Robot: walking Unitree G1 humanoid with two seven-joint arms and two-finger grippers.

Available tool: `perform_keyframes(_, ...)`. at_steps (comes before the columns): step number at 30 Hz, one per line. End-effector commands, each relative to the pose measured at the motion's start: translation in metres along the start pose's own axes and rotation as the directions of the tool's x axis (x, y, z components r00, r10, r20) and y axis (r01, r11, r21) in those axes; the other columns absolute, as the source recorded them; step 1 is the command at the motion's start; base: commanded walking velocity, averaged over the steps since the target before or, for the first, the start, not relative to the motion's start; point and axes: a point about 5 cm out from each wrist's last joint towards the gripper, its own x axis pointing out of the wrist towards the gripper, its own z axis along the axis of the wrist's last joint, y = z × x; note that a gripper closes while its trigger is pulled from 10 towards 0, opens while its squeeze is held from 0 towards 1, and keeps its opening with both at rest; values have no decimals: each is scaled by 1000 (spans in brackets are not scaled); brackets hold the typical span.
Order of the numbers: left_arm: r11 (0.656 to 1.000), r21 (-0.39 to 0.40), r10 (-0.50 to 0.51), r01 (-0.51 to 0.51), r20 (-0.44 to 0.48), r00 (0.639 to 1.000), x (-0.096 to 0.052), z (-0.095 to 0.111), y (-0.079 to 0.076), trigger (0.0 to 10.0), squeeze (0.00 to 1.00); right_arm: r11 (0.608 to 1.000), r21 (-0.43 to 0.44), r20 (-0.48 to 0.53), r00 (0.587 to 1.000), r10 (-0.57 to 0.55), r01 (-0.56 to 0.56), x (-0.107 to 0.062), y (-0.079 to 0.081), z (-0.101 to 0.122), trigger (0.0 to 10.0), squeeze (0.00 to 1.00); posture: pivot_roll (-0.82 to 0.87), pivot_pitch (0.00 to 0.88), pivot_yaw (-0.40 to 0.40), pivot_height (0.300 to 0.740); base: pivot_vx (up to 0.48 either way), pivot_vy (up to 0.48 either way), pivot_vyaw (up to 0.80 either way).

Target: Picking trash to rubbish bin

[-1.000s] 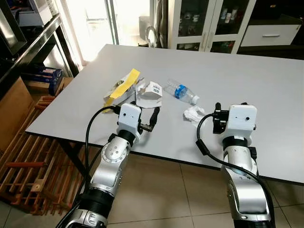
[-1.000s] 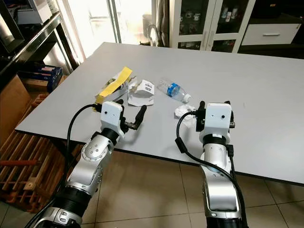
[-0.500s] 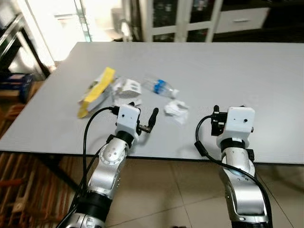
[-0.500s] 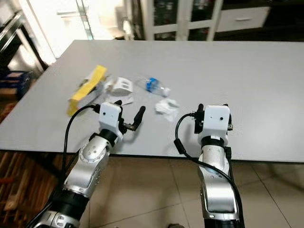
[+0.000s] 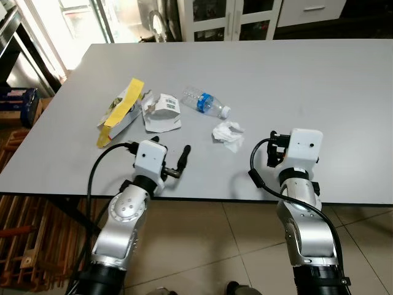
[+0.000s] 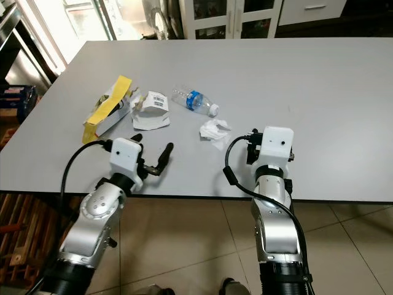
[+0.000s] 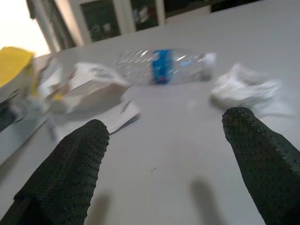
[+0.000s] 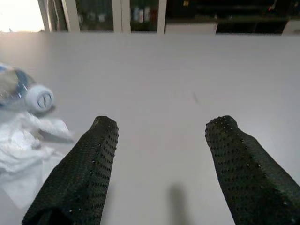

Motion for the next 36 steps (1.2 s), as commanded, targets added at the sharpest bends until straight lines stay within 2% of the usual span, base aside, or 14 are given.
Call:
perform_keyframes(1,1000,23,15,-15,-8,1000,-5,2,8,10000,0,999,36,-11,1000,22,-22,5,4,0,10000,0,83,188,84,740,0,0,0)
perform_keyframes(6,998,46,48,-47,-22,999,-12,4,18,10000,0,992,94,-28,996,82,-79,20,11,3,10000,0,112,200,79,740,0,0,0)
perform_keyframes(13,996,59,73,-71,-28,997,-19,7,22,10000,0,981,132,-13,989,149,-146,37,25,12,10000,0,134,205,72,740,0,0,0)
perform_keyframes(18,994,71,83,-80,-31,996,-24,9,22,10000,0,965,163,-19,977,213,-207,39,43,14,10000,0,159,209,58,740,0,0,0)
perform_keyframes(23,992,79,101,-98,-31,994,-27,11,25,10000,0,956,187,-29,972,235,-226,41,54,13,10000,0,185,209,48,740,0,0,0)
perform_keyframes(36,992,80,103,-100,-29,994,-29,12,21,10000,0,952,204,-129,957,259,-230,49,60,2,10000,0,174,218,50,740,0,0,0)
